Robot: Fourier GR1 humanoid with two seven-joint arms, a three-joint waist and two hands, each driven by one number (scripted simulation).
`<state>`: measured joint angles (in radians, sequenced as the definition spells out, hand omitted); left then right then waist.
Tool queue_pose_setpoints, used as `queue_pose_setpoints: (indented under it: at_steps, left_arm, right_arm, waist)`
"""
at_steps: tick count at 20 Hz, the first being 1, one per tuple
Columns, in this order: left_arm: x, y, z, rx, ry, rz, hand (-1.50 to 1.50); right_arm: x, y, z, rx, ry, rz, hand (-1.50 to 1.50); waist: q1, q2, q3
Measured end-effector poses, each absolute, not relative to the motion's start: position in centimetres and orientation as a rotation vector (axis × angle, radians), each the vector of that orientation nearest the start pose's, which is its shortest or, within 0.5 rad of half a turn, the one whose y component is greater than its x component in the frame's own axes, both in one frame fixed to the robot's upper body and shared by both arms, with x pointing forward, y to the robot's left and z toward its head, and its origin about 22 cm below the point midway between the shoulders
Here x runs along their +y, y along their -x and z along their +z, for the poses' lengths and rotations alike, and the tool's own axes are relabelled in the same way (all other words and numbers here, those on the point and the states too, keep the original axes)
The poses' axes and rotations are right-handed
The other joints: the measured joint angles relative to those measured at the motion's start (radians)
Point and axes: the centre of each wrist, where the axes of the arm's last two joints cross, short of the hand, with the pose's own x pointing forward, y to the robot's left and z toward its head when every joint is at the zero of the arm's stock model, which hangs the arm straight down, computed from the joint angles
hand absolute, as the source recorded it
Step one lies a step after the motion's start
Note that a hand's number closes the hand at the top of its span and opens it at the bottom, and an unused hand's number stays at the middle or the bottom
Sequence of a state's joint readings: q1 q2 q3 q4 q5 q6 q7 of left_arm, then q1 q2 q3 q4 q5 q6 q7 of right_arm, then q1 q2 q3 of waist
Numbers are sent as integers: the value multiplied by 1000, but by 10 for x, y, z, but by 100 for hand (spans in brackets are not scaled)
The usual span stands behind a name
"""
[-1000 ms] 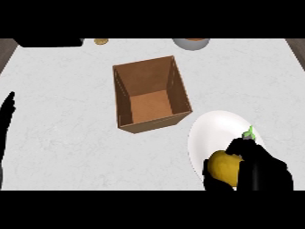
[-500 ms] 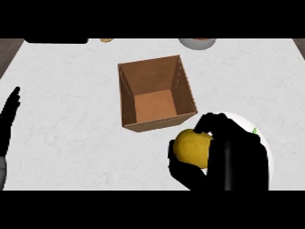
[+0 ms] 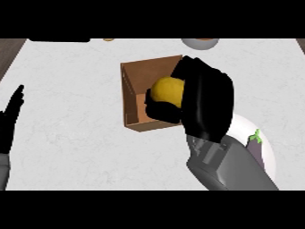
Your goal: Pick the lemon from the plate and place it in the cardboard box
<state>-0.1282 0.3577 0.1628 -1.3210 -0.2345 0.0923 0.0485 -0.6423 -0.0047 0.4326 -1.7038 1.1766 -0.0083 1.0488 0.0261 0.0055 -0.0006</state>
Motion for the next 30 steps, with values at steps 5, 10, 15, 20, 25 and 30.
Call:
queue_pose_setpoints:
  at_steps: [5,10,15,20,25,30]
  left_arm:
    - [352,-275,18,-1385,-631,-227,0]
    - [357,-274,13,-1383,-628,-229,0]
    - [350,-275,15,-1390,-621,-241,0]
    - [347,-280,21,-1395,-615,-248,0]
    - [346,-284,26,-1403,-607,-255,0]
    - [350,-281,27,-1402,-616,-250,0]
  right_arm:
    - [-54,-324,175,-1467,1062,473,150]
    - [-44,-366,160,-1419,1045,449,150]
    - [-48,-397,133,-1329,1073,425,-150]
    - [-60,-415,114,-1261,989,328,-150]
    - [-64,-425,103,-1296,953,273,-150]
    - [-61,-429,104,-1426,951,203,-150]
  waist:
    - [3,2,0]
    - [8,4,0]
    - [19,6,0]
    - [28,8,0]
    - [36,5,-2]
    - [31,4,-1]
